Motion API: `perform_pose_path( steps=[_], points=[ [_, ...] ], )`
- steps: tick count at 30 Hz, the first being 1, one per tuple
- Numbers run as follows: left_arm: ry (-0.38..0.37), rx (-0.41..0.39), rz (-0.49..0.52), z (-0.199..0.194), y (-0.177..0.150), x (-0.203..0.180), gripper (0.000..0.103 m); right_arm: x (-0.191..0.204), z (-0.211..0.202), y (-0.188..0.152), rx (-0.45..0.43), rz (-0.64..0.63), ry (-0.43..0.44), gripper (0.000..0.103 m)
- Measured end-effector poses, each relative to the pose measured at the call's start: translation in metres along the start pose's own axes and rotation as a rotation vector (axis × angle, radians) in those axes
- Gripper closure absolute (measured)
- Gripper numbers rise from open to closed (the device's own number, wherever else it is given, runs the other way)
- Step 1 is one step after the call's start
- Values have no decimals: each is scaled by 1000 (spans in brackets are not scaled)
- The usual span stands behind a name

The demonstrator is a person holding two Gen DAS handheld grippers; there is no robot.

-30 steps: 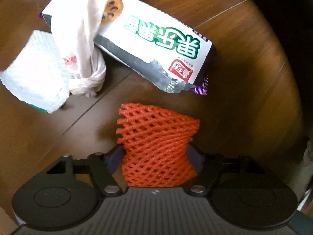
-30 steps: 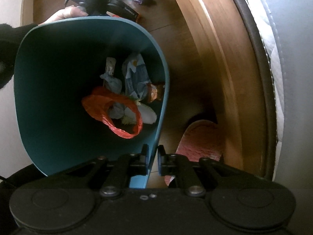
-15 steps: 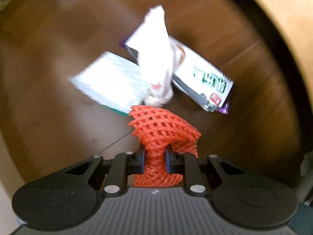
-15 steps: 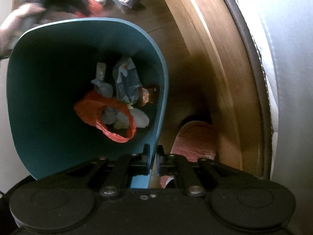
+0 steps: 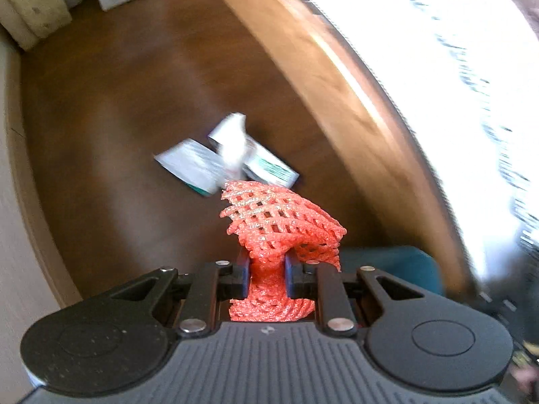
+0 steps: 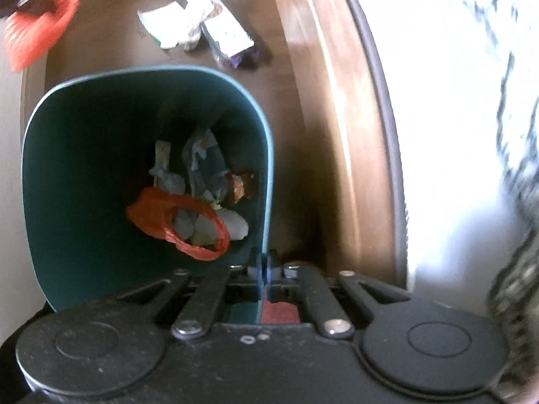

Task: Collect trash
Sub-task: 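Lift the orange foam net with the left tool toward the bin, then open the left tool over the teal bin to drop the net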

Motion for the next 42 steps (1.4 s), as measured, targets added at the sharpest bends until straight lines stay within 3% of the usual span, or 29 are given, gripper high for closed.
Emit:
perform_pose_path(
  steps=[5, 14, 23, 26, 27, 28, 30, 42],
  points=[
    [-104, 74, -5, -12, -36, -34, 85, 10, -5, 3, -4, -23, -5, 102],
    [-108, 266, 27, 43, -98, -70, 85, 11, -8, 7, 11, -44, -23, 102],
    [-99, 321, 10, 70, -111, -74, 81, 14, -9, 5, 11, -37, -13, 102],
    [-108, 323, 3, 71, -112, -75, 73, 13, -9, 4, 10, -38, -6, 102],
    [-113, 319, -3, 72, -112, -74, 64, 13, -8, 4, 12, -38, -4, 102],
    [-118, 310, -10, 70, -111, -74, 48, 13, -8, 4, 12, -37, -3, 102],
    [-123, 287, -19, 66, -109, -74, 36, 13, -7, 4, 13, -38, -2, 102],
    [-104, 196, -13, 30, -78, -52, 36, 12, -5, 6, 22, -45, 6, 101]
  ],
)
Point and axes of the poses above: each gripper's, at about its wrist camera, not at the fingertips, and z roughly the way its jaws point, x to its left, y to its top, the point moved 2 cm from there along z, roughly the way its jaws point, and after that the axes turned 4 degrees about -x, right-handed, at the moved point
